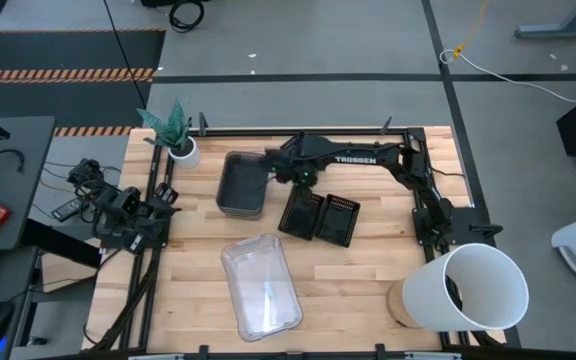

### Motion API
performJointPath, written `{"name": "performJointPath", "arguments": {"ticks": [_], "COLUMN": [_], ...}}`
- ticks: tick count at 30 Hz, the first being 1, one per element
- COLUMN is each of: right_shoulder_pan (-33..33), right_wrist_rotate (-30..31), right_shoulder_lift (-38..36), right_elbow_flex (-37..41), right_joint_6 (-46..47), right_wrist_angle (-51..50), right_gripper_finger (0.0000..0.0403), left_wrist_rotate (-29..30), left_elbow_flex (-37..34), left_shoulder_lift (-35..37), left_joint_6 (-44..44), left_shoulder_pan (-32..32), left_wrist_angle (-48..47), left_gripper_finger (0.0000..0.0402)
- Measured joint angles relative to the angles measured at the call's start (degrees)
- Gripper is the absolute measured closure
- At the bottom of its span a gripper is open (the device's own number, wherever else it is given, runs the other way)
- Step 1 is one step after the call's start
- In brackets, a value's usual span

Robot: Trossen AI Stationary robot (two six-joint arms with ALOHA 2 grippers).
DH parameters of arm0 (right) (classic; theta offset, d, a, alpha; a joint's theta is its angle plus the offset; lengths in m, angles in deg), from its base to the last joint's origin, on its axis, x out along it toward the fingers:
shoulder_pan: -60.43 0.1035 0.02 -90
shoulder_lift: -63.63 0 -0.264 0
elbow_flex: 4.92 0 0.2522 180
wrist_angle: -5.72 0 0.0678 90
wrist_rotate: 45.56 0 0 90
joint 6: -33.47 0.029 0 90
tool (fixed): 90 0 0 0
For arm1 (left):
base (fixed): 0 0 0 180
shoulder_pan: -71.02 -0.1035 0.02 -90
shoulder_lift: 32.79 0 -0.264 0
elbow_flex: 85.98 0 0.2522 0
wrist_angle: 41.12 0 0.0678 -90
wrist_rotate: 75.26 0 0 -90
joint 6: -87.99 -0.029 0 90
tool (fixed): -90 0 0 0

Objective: Stack baskets by color
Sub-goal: Stack the middle black bin on top of the top black bin

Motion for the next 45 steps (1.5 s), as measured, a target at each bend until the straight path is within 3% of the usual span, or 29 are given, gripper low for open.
{"name": "performJointPath", "arguments": {"ticks": [3, 13, 36, 45], "right_shoulder_pan": [1.2, 1.9, 1.1, 1.0], "right_wrist_rotate": [-0.2, -1.0, 3.1, 5.6], "right_shoulder_lift": [0.0, 0.0, 0.0, 0.0], "right_elbow_flex": [1.4, 5.3, 15.3, 15.5], "right_joint_6": [2.4, 7.7, 4.5, 4.9], "right_wrist_angle": [-4.8, -5.8, 7.5, 9.2], "right_gripper_finger": [0.0238, 0.0238, 0.0239, 0.0298], "left_wrist_rotate": [0.0, 0.0, 0.0, 0.0], "left_elbow_flex": [0.0, 0.0, 0.0, 0.0], "left_shoulder_lift": [0.0, 0.0, 0.0, 0.0], "left_joint_6": [0.0, 0.0, 1.4, 1.4], "left_shoulder_pan": [0.0, 0.0, 0.0, 0.0], "left_wrist_angle": [-0.2, -0.3, -1.7, -1.6], "left_gripper_finger": [0.0285, 0.0285, 0.0285, 0.0285]}}
